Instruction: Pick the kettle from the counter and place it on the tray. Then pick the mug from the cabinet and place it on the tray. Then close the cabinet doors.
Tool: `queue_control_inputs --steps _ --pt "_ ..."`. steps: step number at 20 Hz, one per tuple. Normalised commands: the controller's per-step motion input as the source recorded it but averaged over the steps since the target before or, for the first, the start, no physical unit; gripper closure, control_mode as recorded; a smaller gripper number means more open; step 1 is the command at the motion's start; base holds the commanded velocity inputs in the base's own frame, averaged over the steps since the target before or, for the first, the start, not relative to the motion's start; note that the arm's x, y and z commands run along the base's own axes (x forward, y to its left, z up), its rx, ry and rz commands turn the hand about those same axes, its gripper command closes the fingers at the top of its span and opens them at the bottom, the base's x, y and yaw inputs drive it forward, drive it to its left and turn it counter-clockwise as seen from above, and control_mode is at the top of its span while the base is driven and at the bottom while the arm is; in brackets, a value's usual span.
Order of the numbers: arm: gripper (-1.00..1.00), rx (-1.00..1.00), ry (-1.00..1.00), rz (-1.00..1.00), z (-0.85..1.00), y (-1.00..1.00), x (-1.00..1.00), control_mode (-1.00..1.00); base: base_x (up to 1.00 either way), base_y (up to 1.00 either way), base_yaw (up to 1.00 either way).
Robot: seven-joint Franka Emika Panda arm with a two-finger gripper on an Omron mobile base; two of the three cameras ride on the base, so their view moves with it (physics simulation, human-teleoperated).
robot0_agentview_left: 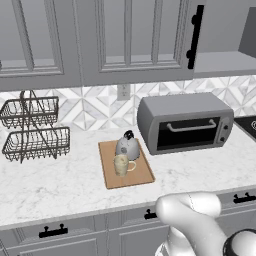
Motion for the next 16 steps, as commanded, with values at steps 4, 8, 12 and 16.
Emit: queue_control_inputs --steps 4,8,12,16 --pt "-1.0 -0.23 0.36 0.17 0.0 -0.27 0.09 -1.0 0.0 0.0 0.0" --pt "-1.0 -0.13 0.29 0.18 0.0 -0.18 0.04 -1.0 0.0 0.0 0.0" --pt "-1.0 -0.03 0.25 0.23 0.0 -0.01 0.09 -1.0 0.0 0.0 0.0" --pt "-1.0 0.12 0.1 0.25 0.05 0.0 0.17 -1.0 0.0 0.0 0.0"
